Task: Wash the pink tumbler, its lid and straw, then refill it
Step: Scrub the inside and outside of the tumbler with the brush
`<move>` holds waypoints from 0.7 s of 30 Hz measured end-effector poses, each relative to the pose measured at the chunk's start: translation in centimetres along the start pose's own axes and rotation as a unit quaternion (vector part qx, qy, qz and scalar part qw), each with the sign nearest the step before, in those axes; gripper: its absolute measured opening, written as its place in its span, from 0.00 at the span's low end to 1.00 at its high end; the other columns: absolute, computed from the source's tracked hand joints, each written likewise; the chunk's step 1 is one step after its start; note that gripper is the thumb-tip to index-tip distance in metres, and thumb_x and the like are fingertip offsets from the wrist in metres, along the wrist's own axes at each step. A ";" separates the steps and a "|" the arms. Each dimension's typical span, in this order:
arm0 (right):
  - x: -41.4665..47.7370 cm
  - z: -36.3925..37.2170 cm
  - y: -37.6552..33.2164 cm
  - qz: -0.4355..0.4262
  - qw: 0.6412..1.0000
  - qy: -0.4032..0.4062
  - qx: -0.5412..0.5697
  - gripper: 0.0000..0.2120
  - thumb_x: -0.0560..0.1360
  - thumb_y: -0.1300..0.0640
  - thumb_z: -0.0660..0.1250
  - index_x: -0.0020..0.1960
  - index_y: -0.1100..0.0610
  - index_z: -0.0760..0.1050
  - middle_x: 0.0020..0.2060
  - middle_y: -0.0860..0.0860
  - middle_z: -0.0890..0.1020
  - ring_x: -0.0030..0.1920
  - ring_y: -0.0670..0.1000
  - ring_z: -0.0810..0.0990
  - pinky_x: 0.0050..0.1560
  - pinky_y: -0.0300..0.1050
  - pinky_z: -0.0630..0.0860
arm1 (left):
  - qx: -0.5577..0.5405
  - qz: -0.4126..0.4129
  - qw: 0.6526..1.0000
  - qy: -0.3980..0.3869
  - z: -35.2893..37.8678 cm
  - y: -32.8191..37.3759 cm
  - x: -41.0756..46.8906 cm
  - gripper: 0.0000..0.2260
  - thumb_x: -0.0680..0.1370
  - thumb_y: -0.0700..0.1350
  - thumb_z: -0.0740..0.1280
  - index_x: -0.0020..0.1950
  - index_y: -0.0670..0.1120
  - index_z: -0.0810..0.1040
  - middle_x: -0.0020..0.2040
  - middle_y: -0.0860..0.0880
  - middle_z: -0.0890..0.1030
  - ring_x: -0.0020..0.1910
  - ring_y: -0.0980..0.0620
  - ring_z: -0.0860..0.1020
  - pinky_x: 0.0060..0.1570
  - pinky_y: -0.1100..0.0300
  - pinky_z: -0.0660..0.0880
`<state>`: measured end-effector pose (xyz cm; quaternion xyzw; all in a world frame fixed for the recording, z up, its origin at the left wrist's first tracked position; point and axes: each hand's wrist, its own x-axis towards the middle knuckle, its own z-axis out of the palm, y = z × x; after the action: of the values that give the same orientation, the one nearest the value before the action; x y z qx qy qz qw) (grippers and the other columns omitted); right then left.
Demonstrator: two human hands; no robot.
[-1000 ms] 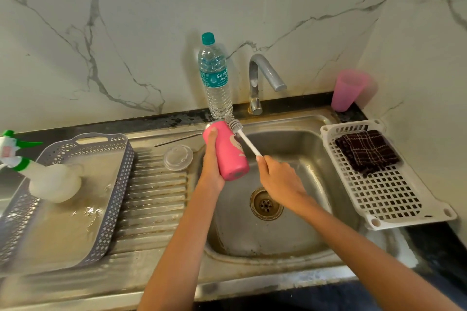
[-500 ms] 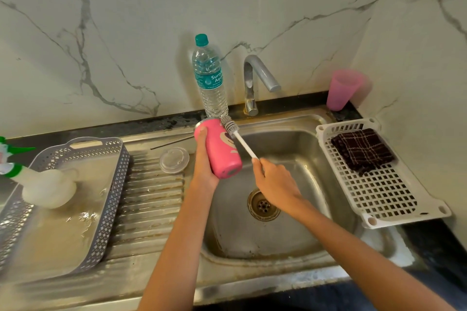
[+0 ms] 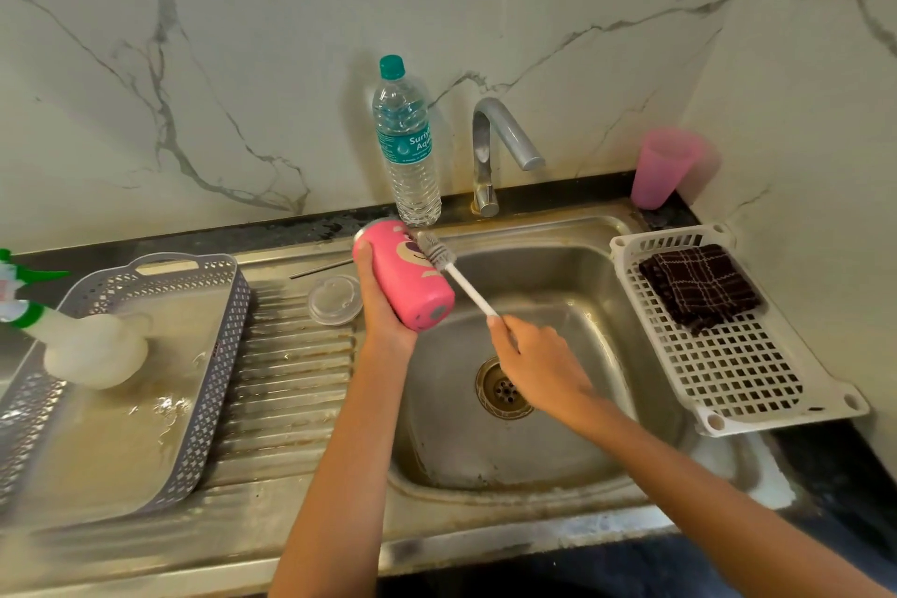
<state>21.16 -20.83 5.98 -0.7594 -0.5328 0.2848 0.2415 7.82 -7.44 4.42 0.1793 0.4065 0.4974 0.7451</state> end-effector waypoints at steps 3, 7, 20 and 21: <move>-1.9 0.1 1.2 0.003 1.000 -0.007 -0.001 0.21 0.82 0.42 0.49 0.36 0.53 0.66 0.27 0.50 0.72 0.33 0.58 0.75 0.37 0.53 0.72 | -0.002 0.002 1.000 -0.006 -1.0 0.2 0.1 0.28 0.75 0.65 0.65 0.67 0.46 0.75 0.49 0.44 0.85 0.46 0.46 0.84 0.46 0.51 0.82; 0.1 -0.5 0.0 0.016 1.000 0.024 0.009 0.21 0.82 0.42 0.49 0.35 0.52 0.65 0.31 0.51 0.74 0.39 0.59 0.76 0.42 0.51 0.72 | -0.004 -0.057 0.996 -0.071 -0.6 -1.5 -1.2 0.27 0.75 0.64 0.65 0.64 0.46 0.76 0.48 0.43 0.84 0.44 0.44 0.83 0.48 0.49 0.80; 1.0 0.2 -1.3 0.005 1.000 0.023 0.007 0.22 0.82 0.42 0.48 0.36 0.53 0.66 0.32 0.53 0.76 0.41 0.61 0.77 0.44 0.54 0.74 | -0.007 -0.026 0.997 -0.068 -1.4 -0.5 -0.3 0.31 0.75 0.66 0.65 0.68 0.45 0.74 0.50 0.43 0.83 0.47 0.44 0.82 0.48 0.50 0.81; 1.4 0.1 -1.6 0.002 1.000 0.023 0.013 0.22 0.82 0.42 0.48 0.37 0.53 0.67 0.33 0.53 0.76 0.42 0.61 0.77 0.44 0.54 0.74 | -0.003 -0.024 0.998 -0.061 -1.4 -0.6 -0.4 0.31 0.75 0.66 0.65 0.68 0.45 0.74 0.51 0.43 0.83 0.47 0.44 0.82 0.48 0.50 0.81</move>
<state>20.39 -18.94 6.77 -0.7637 -0.5215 0.2745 0.2636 7.04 -8.24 3.35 0.1973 0.3635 0.4682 0.7808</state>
